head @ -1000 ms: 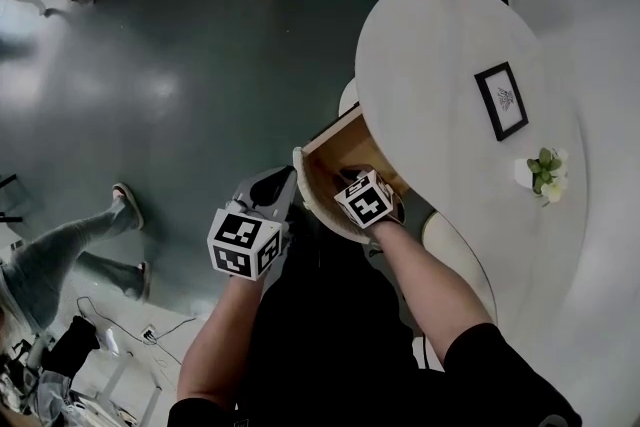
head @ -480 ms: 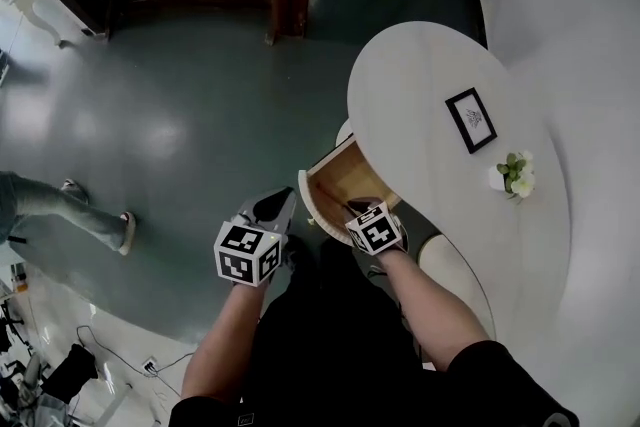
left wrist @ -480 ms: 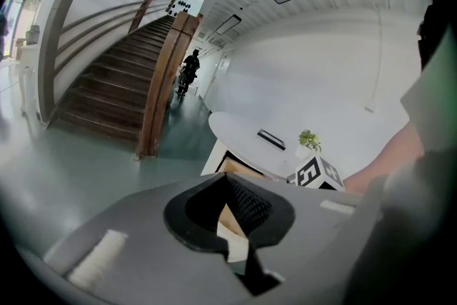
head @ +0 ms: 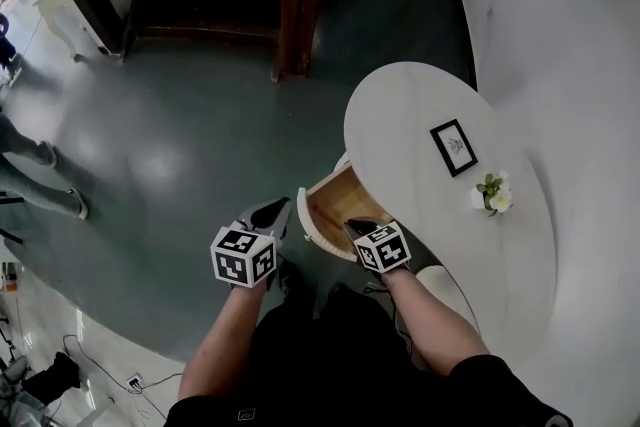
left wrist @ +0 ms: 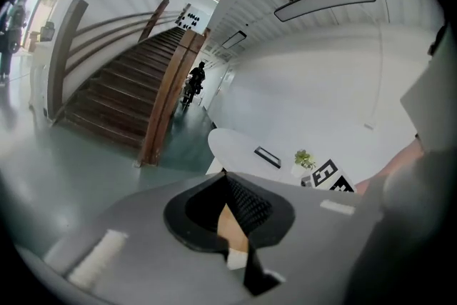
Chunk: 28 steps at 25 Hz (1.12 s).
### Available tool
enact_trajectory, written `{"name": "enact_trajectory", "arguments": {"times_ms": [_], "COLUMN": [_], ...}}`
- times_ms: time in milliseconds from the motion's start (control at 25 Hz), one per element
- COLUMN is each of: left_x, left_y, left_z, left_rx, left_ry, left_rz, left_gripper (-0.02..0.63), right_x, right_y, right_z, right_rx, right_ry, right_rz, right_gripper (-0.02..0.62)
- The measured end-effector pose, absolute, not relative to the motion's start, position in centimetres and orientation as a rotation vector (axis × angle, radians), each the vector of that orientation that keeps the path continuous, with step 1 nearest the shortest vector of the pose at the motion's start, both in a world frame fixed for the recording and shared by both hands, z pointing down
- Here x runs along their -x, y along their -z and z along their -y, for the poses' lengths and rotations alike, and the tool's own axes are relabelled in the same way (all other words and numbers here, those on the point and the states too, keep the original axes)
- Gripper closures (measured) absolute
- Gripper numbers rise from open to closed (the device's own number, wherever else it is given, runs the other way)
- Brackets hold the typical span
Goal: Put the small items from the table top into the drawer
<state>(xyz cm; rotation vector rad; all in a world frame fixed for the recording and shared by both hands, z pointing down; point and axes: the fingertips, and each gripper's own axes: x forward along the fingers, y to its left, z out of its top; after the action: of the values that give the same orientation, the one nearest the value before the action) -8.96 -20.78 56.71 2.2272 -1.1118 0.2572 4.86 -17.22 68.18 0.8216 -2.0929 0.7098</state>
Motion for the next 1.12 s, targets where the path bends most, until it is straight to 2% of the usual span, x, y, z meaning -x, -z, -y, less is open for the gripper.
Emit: {"name": "enact_trajectory", "arguments": {"times_ms": [320, 1120], "left_x": [5.7, -4.7], "left_y": [-53.7, -47.1], "left_z": [17.9, 9.5], "left_rx": [-2.270, -2.372], "left_ry": [-0.330, -0.422], "left_rz": [1.153, 1.263], "left_gripper": [0.595, 0.595], "right_x": [-5.9, -17.6], "right_y": [-62.5, -50.4], "right_z": [15.8, 9.5], "right_rx": [-0.809, -0.964], "right_ry": [-0.665, -0.601], "right_rz": [2.296, 2.633], "right_gripper": [0.583, 0.584]}}
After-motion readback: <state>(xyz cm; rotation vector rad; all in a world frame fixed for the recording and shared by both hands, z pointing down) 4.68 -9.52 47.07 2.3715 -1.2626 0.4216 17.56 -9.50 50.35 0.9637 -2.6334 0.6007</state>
